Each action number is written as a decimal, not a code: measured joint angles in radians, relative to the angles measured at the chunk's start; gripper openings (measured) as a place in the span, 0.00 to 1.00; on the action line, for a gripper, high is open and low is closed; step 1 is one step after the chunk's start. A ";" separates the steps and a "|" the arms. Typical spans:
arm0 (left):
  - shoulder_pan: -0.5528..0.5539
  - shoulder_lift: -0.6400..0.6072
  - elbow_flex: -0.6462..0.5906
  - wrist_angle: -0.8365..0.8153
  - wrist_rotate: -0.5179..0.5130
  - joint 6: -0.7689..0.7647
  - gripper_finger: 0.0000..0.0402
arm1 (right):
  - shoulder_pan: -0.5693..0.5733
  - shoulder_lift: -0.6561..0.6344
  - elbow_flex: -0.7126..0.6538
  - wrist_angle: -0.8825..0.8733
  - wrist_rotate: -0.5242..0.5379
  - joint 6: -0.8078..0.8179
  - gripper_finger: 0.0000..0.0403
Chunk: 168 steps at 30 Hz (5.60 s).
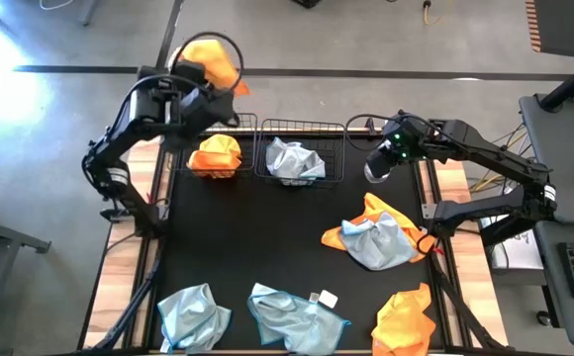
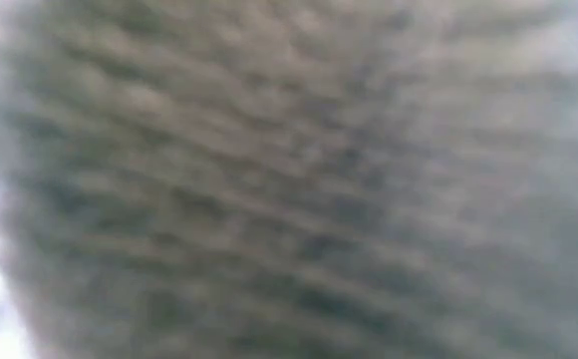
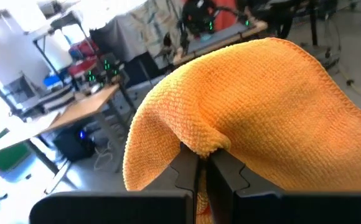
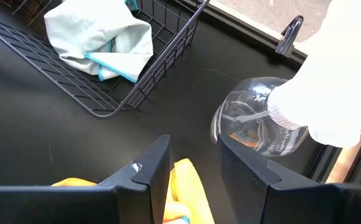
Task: Sort microfiber towel by color & place in baskets
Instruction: Put the yellow microfiber cloth into the left black wire basket, then put the blue microfiber cloth into the right black wire basket
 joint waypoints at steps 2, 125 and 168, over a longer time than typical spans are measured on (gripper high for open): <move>0.036 0.000 0.000 0.000 0.041 0.000 0.00 | 0.000 0.000 0.000 0.000 0.000 -0.004 0.31; -0.509 -0.282 -0.388 0.113 0.466 -0.098 0.38 | 0.000 0.000 -0.320 0.316 -0.031 0.130 0.31; -0.509 -0.283 -0.387 0.112 0.441 -0.080 0.38 | -0.001 0.000 -0.320 0.339 -0.022 0.129 0.31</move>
